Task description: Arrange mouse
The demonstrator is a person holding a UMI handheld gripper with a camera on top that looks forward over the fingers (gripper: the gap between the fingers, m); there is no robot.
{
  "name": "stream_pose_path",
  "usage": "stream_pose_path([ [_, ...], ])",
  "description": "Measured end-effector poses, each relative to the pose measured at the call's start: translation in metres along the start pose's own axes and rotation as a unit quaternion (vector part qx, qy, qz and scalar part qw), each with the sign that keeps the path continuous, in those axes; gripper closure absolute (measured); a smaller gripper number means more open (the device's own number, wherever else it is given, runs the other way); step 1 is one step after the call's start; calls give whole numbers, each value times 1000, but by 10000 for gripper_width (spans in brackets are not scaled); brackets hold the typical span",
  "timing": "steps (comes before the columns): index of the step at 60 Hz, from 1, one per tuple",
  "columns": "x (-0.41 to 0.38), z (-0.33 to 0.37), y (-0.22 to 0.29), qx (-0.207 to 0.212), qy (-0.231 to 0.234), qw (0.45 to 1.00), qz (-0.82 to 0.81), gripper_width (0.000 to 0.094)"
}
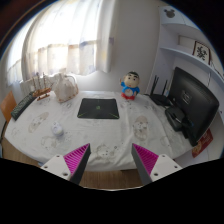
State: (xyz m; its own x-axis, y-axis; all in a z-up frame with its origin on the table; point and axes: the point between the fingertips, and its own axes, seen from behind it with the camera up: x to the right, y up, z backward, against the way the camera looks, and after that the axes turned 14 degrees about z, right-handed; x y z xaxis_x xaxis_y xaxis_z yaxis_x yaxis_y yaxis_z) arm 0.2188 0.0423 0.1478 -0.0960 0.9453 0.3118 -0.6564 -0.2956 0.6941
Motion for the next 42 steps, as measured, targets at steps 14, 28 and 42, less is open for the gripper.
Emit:
stream_pose_path([
  [14,-59,-10,21,3,12,1000,5,83],
  [28,-142,-9,40,7,36,999,26,84],
  [42,-218,-10,49,15,58,997,39,86],
])
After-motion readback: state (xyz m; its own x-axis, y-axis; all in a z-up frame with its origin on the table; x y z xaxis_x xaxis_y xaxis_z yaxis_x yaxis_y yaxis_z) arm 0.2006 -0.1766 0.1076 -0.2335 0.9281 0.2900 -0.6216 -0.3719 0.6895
